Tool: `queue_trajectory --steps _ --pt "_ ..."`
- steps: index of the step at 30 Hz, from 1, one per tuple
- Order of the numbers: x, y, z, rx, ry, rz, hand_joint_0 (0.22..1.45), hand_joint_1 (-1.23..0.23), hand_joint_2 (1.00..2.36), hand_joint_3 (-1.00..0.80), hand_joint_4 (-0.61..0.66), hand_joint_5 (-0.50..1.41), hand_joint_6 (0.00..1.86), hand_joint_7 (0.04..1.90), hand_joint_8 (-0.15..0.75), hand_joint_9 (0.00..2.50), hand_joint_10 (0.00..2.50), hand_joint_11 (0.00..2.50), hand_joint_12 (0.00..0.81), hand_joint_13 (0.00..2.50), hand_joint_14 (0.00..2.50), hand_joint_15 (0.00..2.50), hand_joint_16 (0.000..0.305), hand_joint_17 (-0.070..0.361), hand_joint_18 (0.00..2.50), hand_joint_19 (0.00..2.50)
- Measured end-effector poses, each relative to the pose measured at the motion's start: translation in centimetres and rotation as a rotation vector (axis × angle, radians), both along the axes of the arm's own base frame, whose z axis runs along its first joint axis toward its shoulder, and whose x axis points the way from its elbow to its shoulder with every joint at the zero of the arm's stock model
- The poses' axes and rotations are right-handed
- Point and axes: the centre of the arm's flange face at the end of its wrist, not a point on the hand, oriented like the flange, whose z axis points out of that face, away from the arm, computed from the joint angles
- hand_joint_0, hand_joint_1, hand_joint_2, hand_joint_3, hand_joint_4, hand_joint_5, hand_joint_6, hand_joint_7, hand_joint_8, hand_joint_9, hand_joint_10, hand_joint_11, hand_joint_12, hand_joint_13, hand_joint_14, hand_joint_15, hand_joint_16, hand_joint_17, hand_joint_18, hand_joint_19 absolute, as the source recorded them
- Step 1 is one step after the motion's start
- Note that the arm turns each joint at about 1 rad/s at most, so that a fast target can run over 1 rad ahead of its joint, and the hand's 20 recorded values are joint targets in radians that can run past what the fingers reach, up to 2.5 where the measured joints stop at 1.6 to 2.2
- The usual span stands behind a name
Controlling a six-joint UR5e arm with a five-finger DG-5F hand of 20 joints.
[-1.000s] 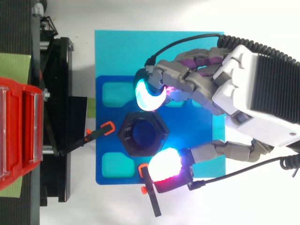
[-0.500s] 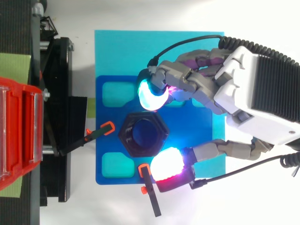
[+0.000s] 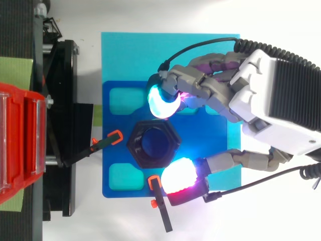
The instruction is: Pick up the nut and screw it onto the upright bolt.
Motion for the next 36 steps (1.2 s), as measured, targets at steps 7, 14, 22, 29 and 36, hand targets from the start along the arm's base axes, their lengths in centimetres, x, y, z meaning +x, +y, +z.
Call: queue_trajectory --steps 7,14,22,29,36 --pt "0.0 -0.1 -0.1 -0.001 0.006 -0.002 0.58 -0.68 1.00 -0.47 0.31 -0.12 0.50 1.31 0.397 1.07 0.01 0.24 0.394 0.99 0.00 0.09 0.053 0.120 0.92 0.25" --pt "-0.1 -0.4 -0.2 -0.003 0.017 -0.005 0.58 -0.68 1.00 -0.47 0.31 -0.12 0.50 1.30 0.399 1.06 0.01 0.24 0.395 0.99 0.00 0.09 0.053 0.120 0.92 0.24" --pt "-0.2 -0.5 -0.3 -0.003 0.021 -0.006 0.59 -0.68 1.00 -0.47 0.31 -0.12 0.50 1.31 0.397 1.06 0.01 0.23 0.394 0.99 0.00 0.09 0.053 0.120 0.92 0.25" --pt "-0.6 -0.6 -1.3 -0.001 0.014 -0.005 0.58 -0.68 1.00 -0.47 0.31 -0.12 0.50 1.31 0.397 1.07 0.01 0.24 0.394 0.99 0.00 0.10 0.053 0.119 0.93 0.25" --pt "-0.7 -0.6 -1.4 0.003 0.001 -0.006 0.58 -0.68 1.00 -0.47 0.31 -0.12 0.50 1.30 0.396 1.07 0.01 0.24 0.393 1.00 0.00 0.09 0.053 0.120 0.92 0.25"
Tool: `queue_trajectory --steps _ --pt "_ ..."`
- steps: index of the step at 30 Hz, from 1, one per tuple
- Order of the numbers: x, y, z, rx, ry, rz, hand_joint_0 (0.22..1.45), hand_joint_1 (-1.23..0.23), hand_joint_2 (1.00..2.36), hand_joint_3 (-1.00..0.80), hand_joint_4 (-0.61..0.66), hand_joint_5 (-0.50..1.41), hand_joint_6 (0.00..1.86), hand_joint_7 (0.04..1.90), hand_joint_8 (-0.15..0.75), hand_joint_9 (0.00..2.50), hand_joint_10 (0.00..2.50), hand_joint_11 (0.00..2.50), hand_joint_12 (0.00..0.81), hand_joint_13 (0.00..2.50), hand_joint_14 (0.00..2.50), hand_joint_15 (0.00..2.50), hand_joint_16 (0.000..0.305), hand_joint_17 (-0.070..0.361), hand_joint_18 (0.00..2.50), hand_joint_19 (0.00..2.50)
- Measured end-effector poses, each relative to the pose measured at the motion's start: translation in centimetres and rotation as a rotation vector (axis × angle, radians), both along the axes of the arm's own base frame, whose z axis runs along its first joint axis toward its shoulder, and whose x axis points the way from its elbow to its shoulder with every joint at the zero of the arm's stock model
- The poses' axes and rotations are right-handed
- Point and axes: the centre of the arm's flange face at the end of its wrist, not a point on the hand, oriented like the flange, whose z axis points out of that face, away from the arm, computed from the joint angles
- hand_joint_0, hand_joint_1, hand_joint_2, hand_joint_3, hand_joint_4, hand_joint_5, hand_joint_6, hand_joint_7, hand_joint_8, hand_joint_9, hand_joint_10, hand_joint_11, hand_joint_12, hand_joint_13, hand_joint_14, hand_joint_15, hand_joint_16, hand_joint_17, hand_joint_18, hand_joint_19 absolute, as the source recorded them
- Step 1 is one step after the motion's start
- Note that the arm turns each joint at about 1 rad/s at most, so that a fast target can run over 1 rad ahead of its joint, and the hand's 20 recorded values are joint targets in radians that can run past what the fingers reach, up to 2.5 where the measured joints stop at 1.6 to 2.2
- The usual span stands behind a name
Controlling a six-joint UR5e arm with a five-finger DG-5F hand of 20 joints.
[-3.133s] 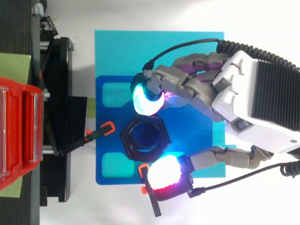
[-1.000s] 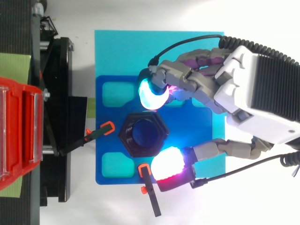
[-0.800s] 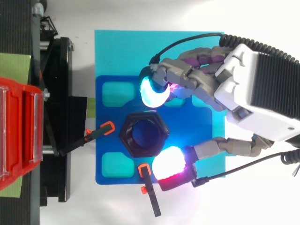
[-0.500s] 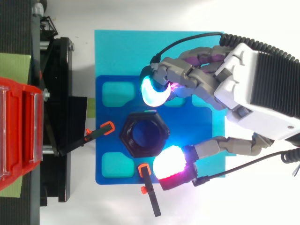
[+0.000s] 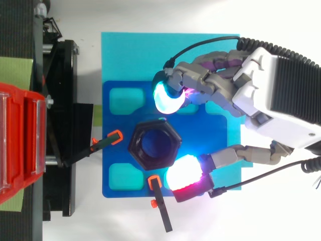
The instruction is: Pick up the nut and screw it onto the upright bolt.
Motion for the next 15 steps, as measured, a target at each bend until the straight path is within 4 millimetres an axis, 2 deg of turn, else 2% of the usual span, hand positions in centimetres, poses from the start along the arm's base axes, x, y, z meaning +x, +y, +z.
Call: queue_trajectory --steps 11,15 --pt "-0.04 -0.02 -0.11 0.000 0.003 0.000 0.57 -0.67 1.00 -0.49 0.30 -0.12 0.50 1.28 0.393 1.04 0.01 0.23 0.399 0.98 0.00 0.09 0.054 0.121 0.92 0.25" --pt "-0.06 -0.11 -0.14 -0.001 0.006 0.001 0.53 -0.67 1.00 -0.50 0.32 -0.14 0.50 1.17 0.377 0.97 0.01 0.20 0.407 0.94 0.00 0.09 0.058 0.131 0.89 0.24"
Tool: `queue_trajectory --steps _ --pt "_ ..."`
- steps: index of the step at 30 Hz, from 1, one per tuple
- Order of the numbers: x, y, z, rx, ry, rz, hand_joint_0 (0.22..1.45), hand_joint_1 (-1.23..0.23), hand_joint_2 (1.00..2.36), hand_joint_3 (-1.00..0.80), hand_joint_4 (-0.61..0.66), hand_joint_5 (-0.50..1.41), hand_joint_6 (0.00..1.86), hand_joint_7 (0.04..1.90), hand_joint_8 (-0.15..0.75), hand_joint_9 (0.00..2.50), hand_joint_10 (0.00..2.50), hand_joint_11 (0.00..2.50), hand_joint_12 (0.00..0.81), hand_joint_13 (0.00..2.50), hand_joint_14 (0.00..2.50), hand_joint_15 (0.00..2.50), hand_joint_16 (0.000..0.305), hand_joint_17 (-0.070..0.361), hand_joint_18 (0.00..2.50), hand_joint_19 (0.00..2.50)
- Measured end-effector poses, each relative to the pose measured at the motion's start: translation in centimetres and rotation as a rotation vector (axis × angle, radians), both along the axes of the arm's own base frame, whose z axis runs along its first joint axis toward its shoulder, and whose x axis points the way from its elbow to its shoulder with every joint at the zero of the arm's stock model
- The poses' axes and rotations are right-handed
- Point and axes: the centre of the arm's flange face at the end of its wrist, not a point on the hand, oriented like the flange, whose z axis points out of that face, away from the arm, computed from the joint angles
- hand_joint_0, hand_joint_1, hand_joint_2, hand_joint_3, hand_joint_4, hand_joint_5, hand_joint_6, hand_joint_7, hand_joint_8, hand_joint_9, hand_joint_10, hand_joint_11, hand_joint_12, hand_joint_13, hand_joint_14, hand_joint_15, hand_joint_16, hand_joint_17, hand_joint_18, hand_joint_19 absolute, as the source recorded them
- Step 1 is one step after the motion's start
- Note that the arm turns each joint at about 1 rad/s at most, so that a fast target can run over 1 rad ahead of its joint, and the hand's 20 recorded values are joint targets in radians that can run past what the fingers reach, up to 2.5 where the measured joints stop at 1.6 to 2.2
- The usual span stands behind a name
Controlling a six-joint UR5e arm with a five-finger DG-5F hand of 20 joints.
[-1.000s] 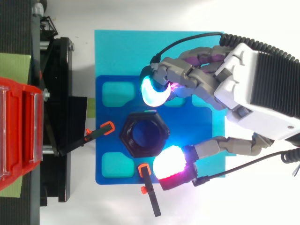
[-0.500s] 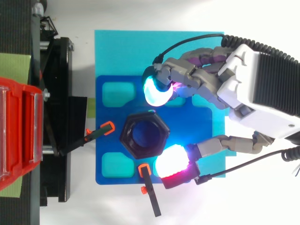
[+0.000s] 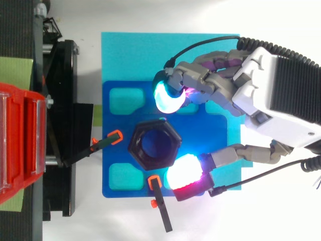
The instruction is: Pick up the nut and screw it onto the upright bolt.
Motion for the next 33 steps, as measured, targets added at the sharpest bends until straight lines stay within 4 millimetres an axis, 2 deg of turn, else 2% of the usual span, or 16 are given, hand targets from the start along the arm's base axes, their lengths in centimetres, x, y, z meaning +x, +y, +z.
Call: queue_trajectory --steps 5,13,33 --pt "0.01 -0.21 0.04 -0.003 0.001 0.010 0.48 -0.71 1.00 -0.50 0.34 -0.15 0.50 1.08 0.377 0.90 0.00 0.13 0.423 0.89 0.00 0.07 0.063 0.142 0.88 0.22" --pt "-0.05 -0.50 -0.02 -0.006 0.011 0.014 0.41 -0.67 1.00 -0.50 0.31 -0.19 0.50 0.77 0.374 0.79 0.00 0.00 0.445 0.81 0.00 0.01 0.073 0.164 0.85 0.17" --pt "0.05 -0.53 0.20 -0.010 0.009 0.032 0.36 -0.57 1.00 -0.50 0.24 -0.24 0.50 0.54 0.355 0.62 0.00 0.00 0.464 0.70 0.00 0.00 0.082 0.185 0.77 0.12"
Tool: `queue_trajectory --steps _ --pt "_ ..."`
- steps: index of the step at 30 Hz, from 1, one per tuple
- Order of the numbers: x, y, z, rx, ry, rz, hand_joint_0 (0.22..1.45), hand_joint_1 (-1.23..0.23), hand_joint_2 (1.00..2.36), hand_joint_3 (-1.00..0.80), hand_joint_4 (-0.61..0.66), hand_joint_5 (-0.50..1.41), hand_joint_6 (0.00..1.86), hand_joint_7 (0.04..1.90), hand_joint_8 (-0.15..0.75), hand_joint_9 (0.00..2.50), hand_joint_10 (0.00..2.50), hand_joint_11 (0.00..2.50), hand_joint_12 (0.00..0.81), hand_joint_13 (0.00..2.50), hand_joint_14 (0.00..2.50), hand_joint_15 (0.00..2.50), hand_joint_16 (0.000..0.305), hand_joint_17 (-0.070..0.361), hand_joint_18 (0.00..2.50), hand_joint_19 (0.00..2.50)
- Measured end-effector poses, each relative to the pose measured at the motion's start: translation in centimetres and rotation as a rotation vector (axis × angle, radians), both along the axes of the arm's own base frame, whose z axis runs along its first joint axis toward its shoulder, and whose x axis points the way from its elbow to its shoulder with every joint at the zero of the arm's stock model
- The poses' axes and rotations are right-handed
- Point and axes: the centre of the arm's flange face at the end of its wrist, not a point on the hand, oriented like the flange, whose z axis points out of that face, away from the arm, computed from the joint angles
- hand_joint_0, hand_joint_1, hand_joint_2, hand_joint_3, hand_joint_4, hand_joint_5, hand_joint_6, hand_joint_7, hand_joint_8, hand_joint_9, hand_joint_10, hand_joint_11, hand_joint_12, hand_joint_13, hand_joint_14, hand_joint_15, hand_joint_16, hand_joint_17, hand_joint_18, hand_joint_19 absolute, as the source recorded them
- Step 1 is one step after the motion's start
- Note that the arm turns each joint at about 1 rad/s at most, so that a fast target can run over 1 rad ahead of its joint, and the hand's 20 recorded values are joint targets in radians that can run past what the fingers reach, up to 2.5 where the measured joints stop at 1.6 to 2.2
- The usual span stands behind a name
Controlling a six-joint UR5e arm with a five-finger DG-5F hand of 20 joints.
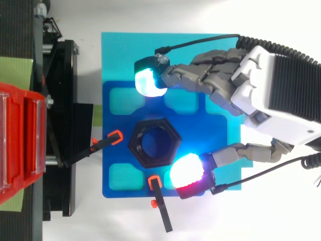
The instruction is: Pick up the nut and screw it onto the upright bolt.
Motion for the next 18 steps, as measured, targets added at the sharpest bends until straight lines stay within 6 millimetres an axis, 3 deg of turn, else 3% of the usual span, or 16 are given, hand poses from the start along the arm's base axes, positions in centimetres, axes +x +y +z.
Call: queue_trajectory --steps 12,18 --pt "0.8 0.6 1.9 -0.010 0.016 0.037 0.36 -0.52 1.00 -0.50 0.23 -0.24 0.50 0.53 0.347 0.55 0.00 0.00 0.463 0.63 0.00 0.00 0.082 0.183 0.68 0.11" --pt "1.1 0.8 2.8 -0.017 0.032 0.049 0.37 -0.43 1.00 -0.50 0.20 -0.24 0.50 0.51 0.325 0.49 0.00 0.00 0.446 0.55 0.00 0.00 0.077 0.174 0.55 0.07"
